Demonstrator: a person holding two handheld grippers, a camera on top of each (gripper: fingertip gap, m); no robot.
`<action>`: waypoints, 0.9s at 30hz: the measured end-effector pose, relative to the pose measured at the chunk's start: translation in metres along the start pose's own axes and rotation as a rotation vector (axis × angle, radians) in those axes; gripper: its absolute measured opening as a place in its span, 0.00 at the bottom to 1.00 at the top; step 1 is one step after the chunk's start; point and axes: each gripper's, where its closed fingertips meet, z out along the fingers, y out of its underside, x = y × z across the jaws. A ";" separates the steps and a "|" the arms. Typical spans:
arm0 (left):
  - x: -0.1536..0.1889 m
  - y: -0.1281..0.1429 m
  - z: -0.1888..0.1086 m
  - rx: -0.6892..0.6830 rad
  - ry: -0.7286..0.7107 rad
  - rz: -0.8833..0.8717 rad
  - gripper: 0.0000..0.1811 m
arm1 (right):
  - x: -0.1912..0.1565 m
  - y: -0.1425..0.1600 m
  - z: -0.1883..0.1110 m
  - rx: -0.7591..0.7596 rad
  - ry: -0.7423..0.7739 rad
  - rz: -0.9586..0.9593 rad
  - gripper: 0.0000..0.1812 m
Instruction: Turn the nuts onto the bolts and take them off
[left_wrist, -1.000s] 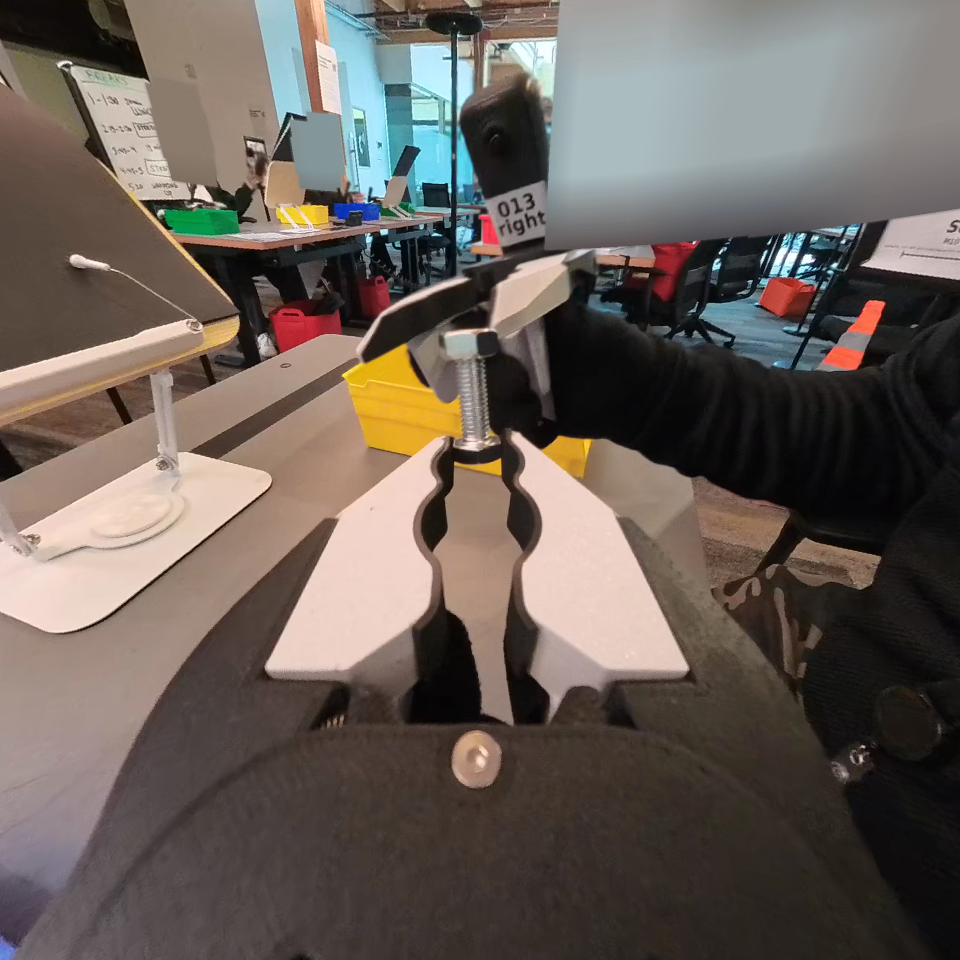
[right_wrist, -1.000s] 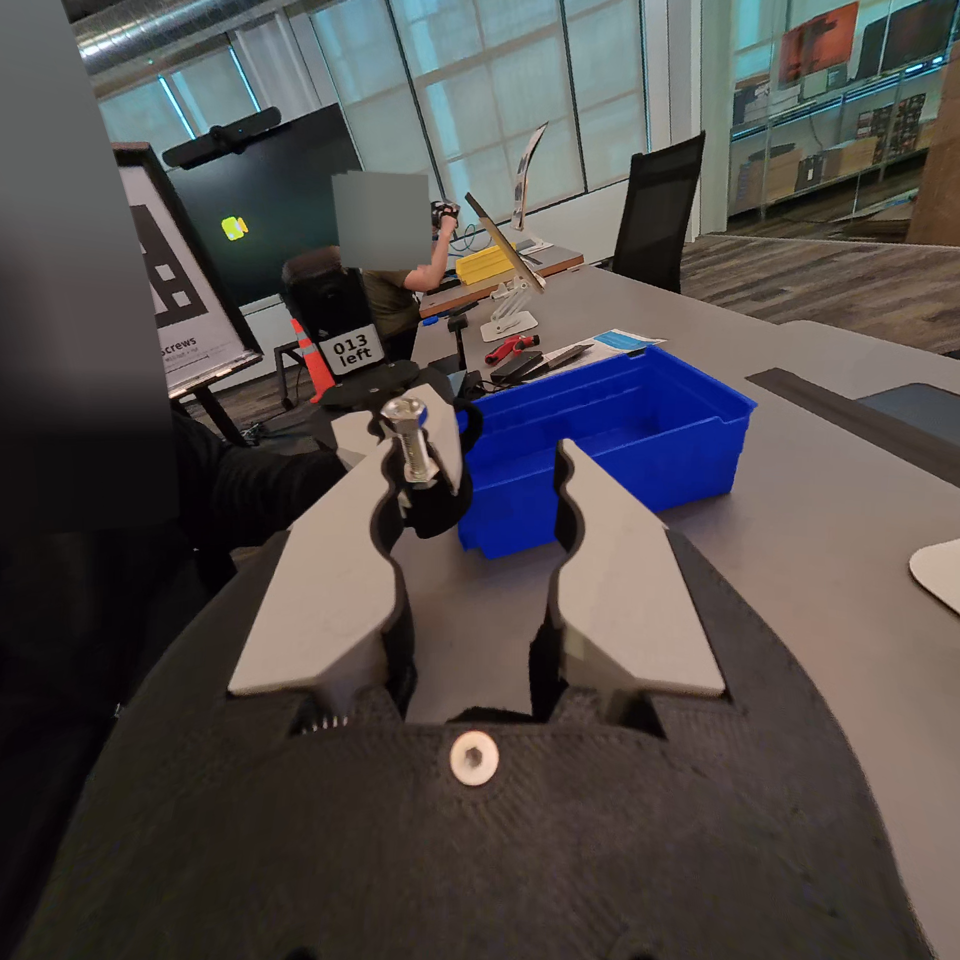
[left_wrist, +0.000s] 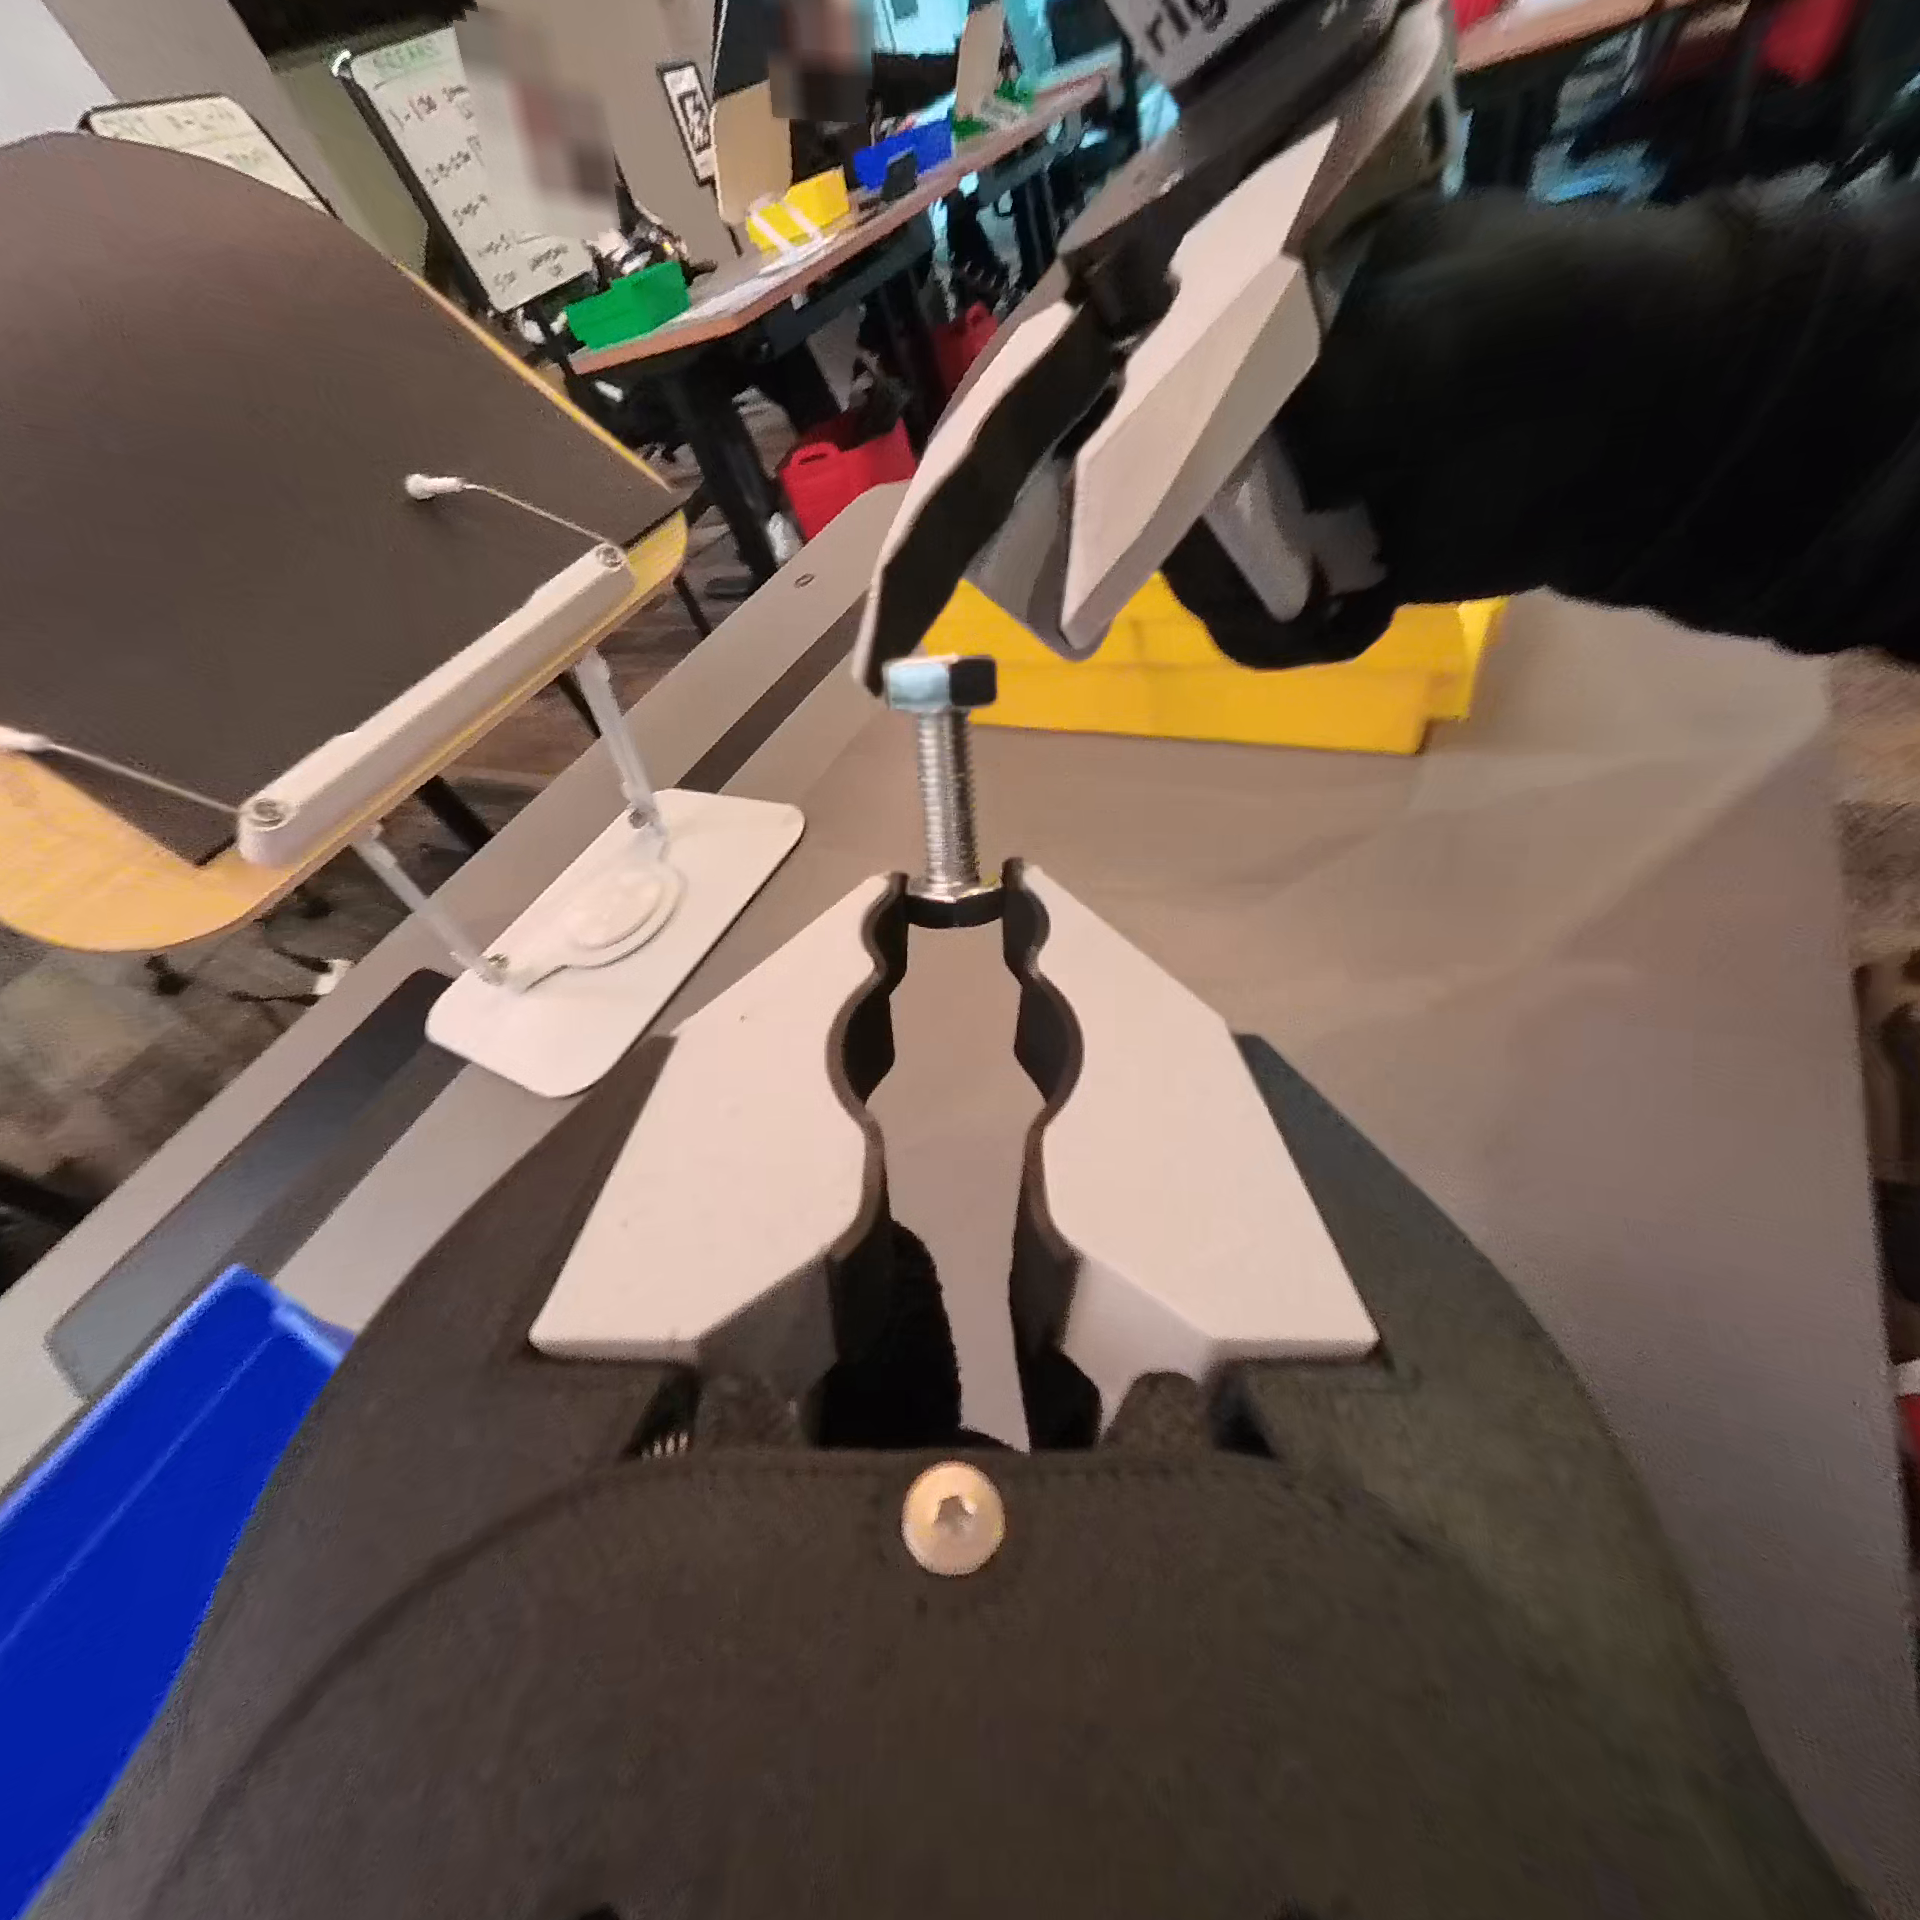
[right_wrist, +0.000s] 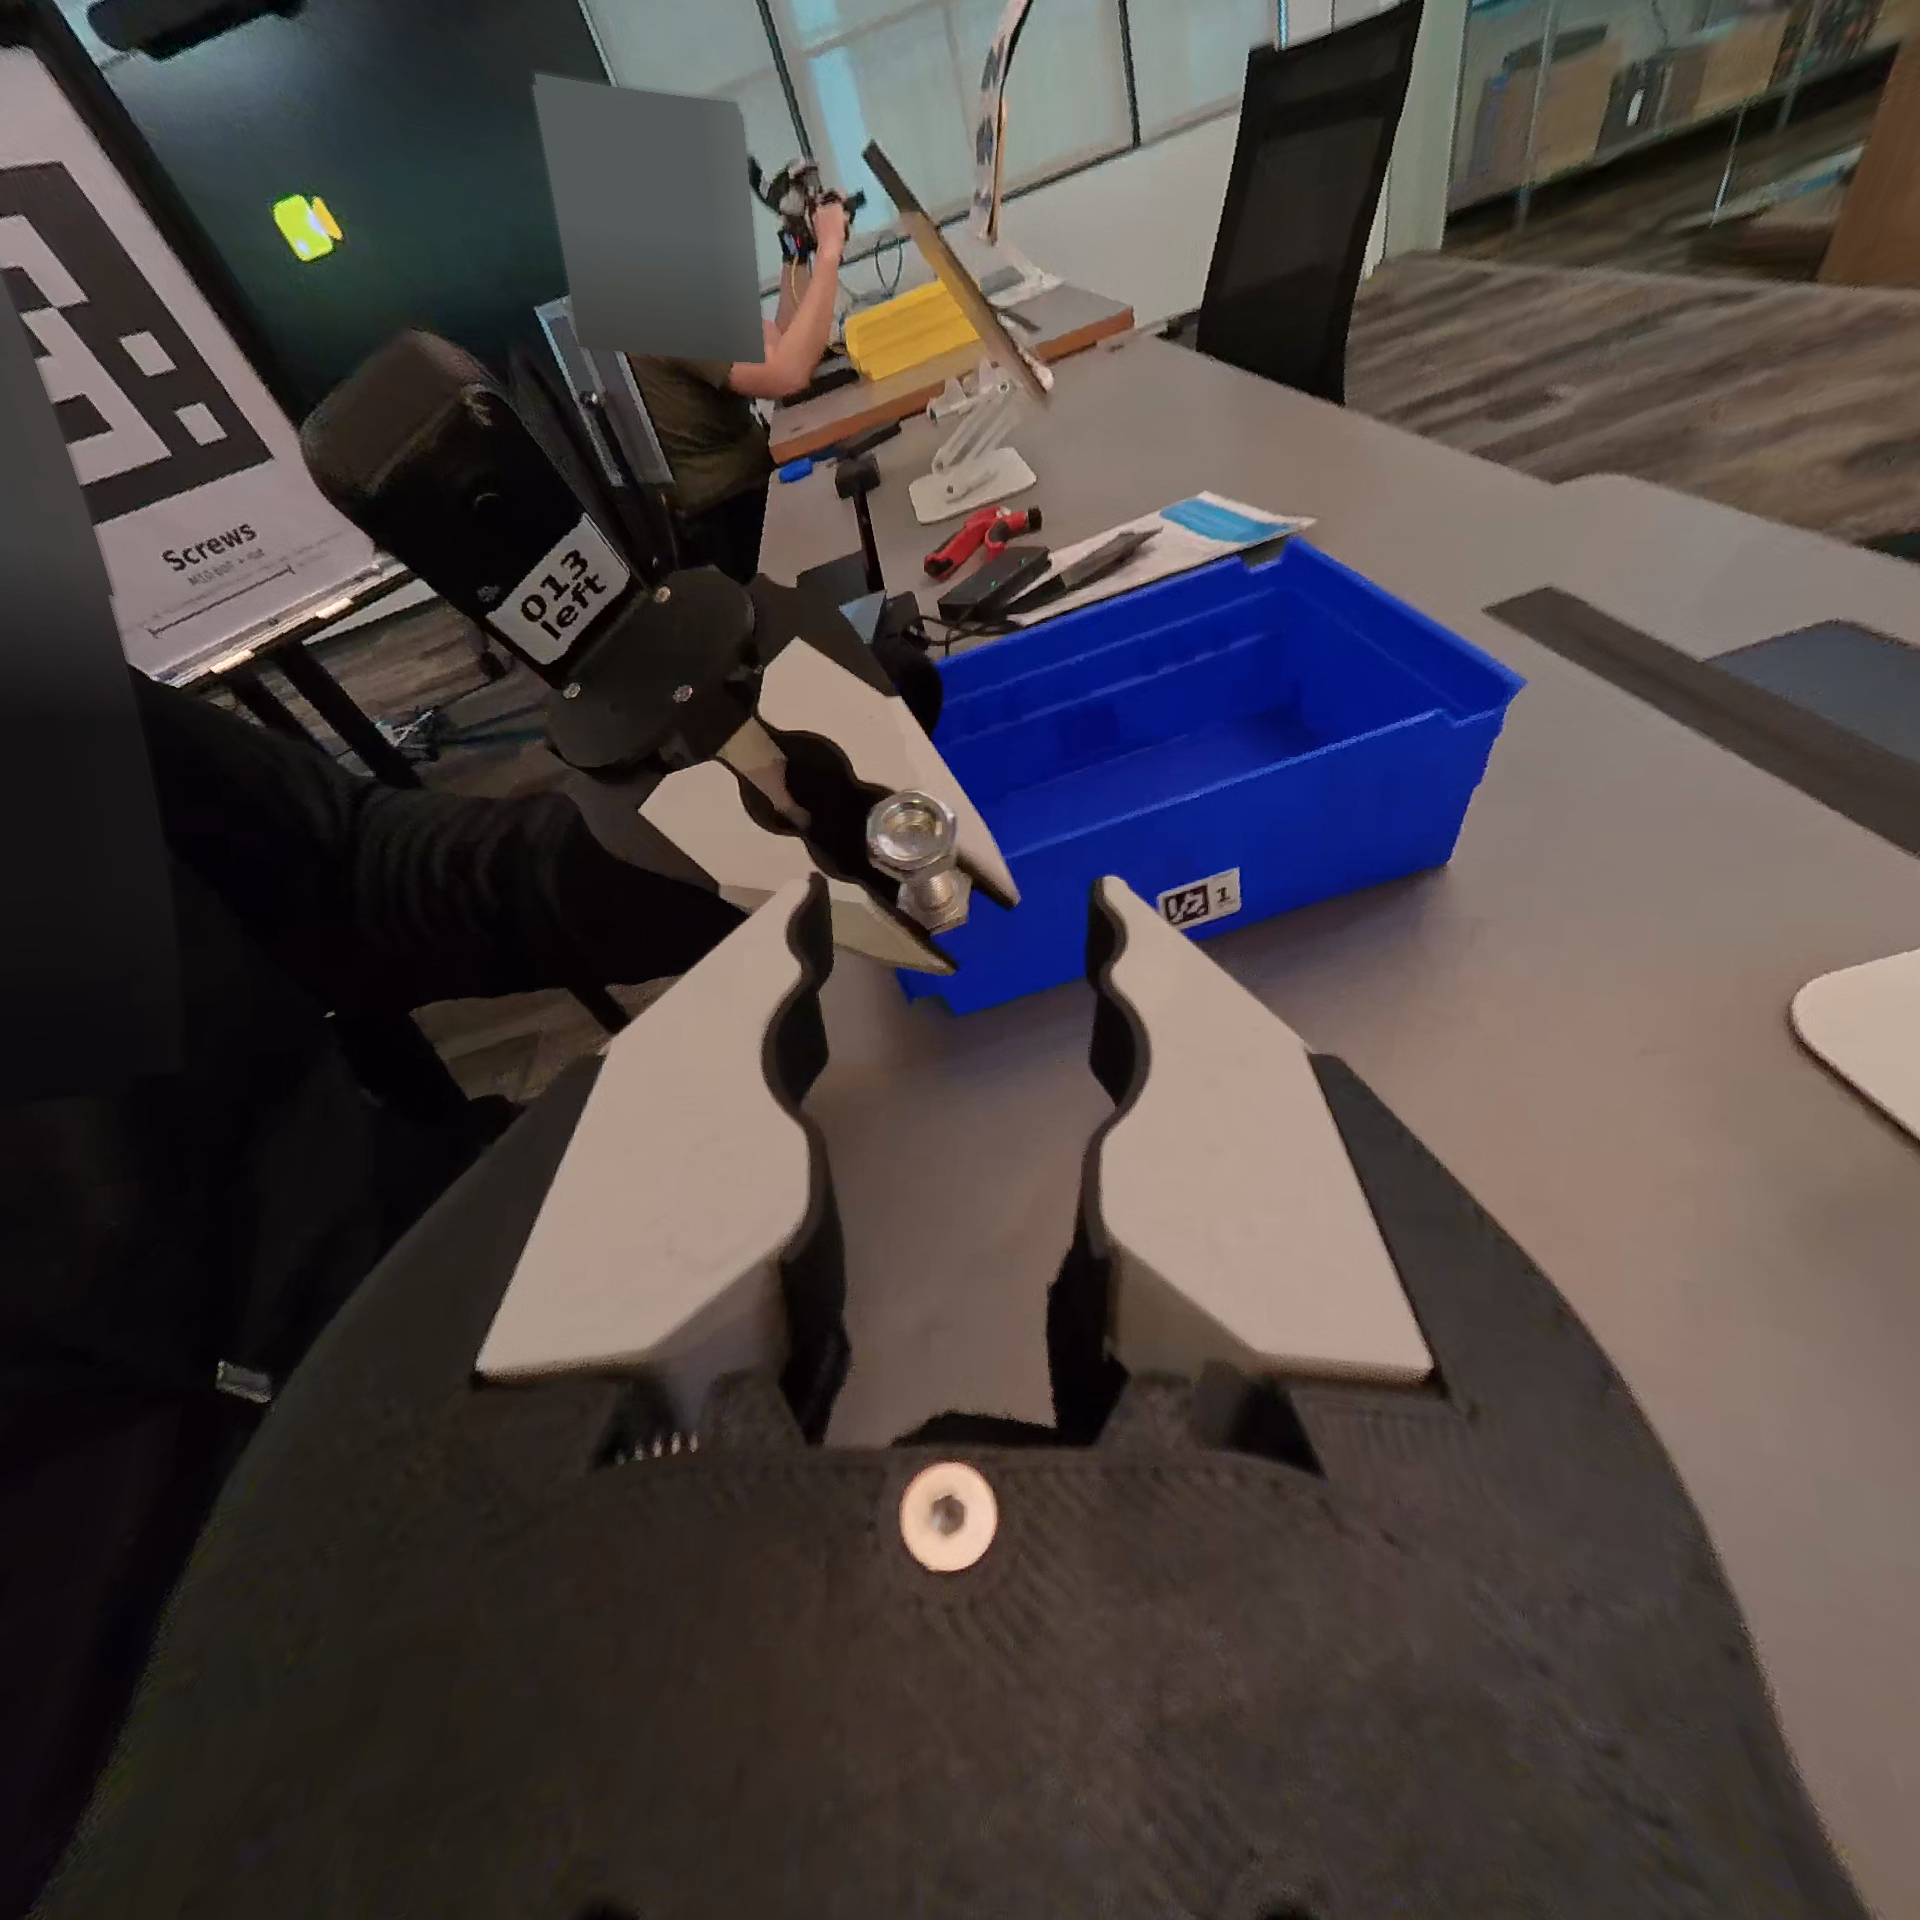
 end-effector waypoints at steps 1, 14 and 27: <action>-0.002 0.002 0.001 -0.014 -0.017 0.020 0.09 | -0.002 0.003 0.002 -0.020 -0.009 0.016 0.22; -0.004 0.022 0.008 -0.135 -0.085 0.156 0.09 | 0.003 0.026 0.018 -0.156 0.060 0.060 0.09; 0.000 0.024 0.009 -0.157 -0.069 0.175 0.09 | 0.007 0.025 0.018 -0.176 0.103 0.020 0.17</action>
